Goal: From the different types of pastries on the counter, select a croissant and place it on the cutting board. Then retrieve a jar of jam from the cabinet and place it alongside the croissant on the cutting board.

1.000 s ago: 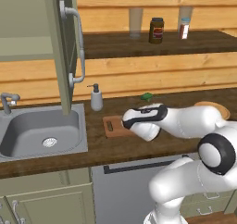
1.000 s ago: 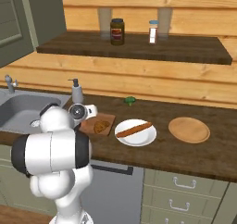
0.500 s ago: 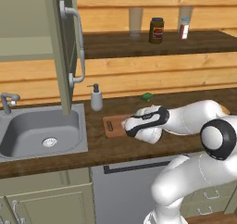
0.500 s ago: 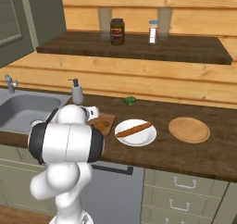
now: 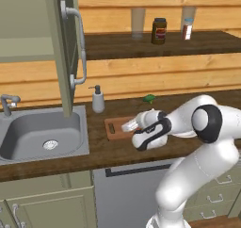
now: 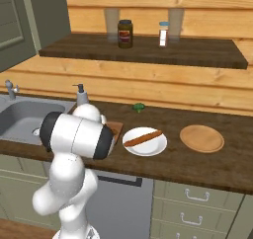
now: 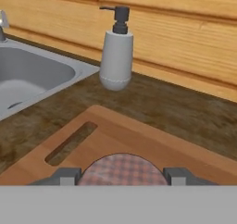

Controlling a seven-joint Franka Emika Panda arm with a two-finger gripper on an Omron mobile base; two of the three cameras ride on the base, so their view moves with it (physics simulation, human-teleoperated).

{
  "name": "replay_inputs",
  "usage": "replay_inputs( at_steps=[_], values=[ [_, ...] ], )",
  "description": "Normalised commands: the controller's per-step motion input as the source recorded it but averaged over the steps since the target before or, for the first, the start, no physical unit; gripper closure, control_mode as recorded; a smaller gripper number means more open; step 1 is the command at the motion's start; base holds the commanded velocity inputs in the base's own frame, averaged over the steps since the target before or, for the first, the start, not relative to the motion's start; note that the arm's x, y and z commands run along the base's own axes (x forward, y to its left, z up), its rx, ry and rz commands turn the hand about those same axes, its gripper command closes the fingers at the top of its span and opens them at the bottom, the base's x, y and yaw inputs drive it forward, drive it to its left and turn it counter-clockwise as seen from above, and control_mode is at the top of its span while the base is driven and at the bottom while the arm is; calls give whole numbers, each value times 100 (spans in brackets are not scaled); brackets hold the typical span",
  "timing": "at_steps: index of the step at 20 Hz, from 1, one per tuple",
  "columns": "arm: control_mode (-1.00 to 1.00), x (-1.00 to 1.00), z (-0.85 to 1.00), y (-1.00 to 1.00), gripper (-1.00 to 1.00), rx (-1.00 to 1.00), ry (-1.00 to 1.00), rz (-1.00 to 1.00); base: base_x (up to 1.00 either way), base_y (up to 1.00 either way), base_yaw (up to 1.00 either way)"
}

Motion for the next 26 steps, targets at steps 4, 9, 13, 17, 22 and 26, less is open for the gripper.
replay_inputs(
  at_steps=[4,9,13,17,22,26],
  values=[
    [-100,12,-3,8,100,-1,0,0,0,0,0],
    [-100,0,0,0,100,-1,0,0,0,0,0],
    [-100,19,-1,6,100,-4,0,0,0,0,0],
    [-100,21,-13,29,-100,-3,6,0,0,0,0],
    [-100,9,-16,12,-100,0,7,0,0,0,0],
    [-100,16,-13,9,-100,0,6,0,0,0,0]
  ],
)
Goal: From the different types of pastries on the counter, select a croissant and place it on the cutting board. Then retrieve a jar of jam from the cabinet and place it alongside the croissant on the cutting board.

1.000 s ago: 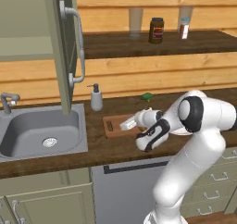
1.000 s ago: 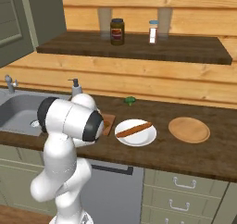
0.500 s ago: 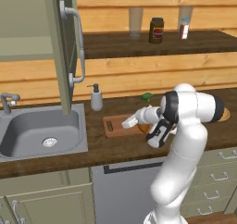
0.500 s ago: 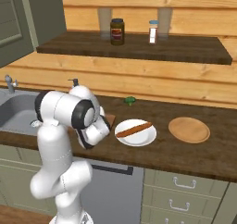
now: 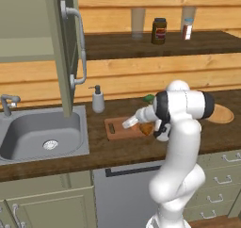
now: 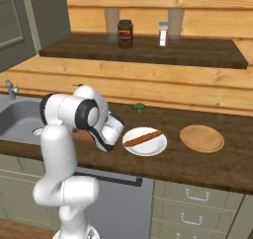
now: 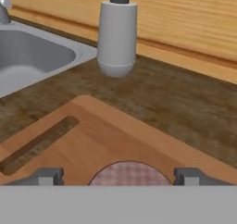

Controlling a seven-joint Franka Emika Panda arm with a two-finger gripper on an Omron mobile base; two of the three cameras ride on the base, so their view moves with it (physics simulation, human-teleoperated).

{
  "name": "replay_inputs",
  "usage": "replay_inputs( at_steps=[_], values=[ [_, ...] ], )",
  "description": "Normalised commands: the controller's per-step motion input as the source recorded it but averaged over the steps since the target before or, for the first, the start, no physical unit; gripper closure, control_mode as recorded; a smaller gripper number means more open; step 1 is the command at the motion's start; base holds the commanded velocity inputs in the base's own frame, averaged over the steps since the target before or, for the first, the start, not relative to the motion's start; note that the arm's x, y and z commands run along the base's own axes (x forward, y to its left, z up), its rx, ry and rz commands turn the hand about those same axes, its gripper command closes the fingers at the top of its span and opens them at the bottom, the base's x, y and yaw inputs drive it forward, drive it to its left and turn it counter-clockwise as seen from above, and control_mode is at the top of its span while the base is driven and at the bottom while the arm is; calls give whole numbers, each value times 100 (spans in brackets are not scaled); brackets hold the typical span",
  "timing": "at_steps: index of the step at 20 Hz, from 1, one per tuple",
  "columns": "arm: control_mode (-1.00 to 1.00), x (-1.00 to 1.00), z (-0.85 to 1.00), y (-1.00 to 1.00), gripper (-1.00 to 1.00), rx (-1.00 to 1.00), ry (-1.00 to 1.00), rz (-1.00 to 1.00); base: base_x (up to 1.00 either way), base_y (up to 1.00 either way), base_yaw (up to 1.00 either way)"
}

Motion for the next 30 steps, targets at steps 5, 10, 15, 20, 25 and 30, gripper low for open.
replay_inputs(
  at_steps=[5,10,15,20,25,30],
  values=[
    [-100,3,13,4,-100,0,0,0,0,0,0],
    [-100,0,51,0,-100,0,0,0,0,0,0],
    [-100,-2,62,1,-100,0,0,0,0,0,0],
    [-100,-40,69,5,-100,0,0,0,0,0,0],
    [-100,-90,17,0,-100,0,0,0,0,0,0],
    [-100,-94,35,0,-100,0,-4,0,0,0,0]
  ],
)
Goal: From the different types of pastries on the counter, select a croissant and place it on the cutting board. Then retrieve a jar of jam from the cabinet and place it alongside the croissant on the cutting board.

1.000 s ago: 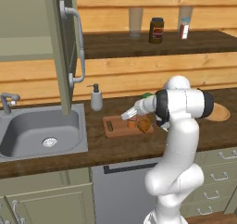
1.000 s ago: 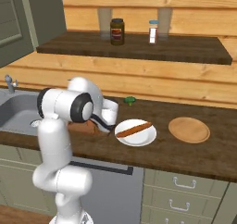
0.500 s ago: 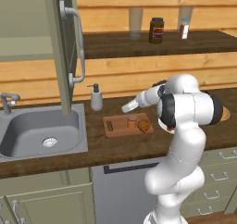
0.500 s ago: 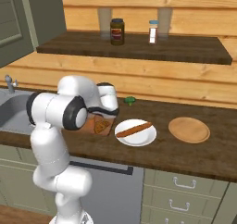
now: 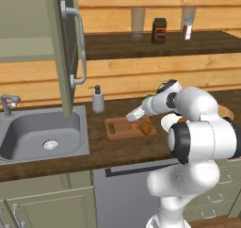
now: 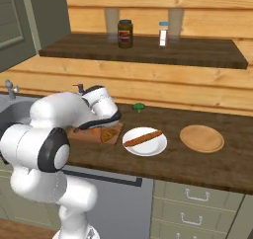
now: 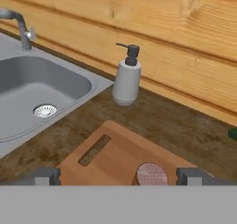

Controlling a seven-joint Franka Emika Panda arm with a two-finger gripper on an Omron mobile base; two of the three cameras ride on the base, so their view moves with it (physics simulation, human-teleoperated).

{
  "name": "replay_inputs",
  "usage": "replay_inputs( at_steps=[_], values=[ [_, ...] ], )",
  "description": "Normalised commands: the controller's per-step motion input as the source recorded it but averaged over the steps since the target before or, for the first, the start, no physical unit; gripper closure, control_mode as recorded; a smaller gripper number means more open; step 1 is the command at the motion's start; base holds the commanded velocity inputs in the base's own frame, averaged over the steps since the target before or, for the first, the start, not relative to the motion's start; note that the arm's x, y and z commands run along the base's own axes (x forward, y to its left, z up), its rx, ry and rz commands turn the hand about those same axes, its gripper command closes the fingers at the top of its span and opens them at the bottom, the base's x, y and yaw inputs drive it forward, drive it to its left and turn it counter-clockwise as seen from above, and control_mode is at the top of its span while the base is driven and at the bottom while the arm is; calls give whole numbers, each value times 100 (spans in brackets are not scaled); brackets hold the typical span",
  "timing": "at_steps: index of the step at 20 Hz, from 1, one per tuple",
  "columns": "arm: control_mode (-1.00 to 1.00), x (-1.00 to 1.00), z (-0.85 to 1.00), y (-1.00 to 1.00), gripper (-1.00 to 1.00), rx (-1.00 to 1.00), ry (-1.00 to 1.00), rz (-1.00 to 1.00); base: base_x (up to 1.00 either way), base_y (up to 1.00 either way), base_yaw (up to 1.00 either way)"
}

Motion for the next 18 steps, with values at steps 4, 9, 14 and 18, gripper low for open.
replay_inputs(
  at_steps=[4,9,14,18],
  values=[
    [-100,-85,46,1,-100,-4,-10,6,0,0,0],
    [-100,-13,61,36,-100,-17,-1,12,0,0,0],
    [-100,-22,55,32,-100,-14,0,19,0,0,0],
    [-100,-60,20,15,-100,-5,0,24,0,0,0]
  ],
)
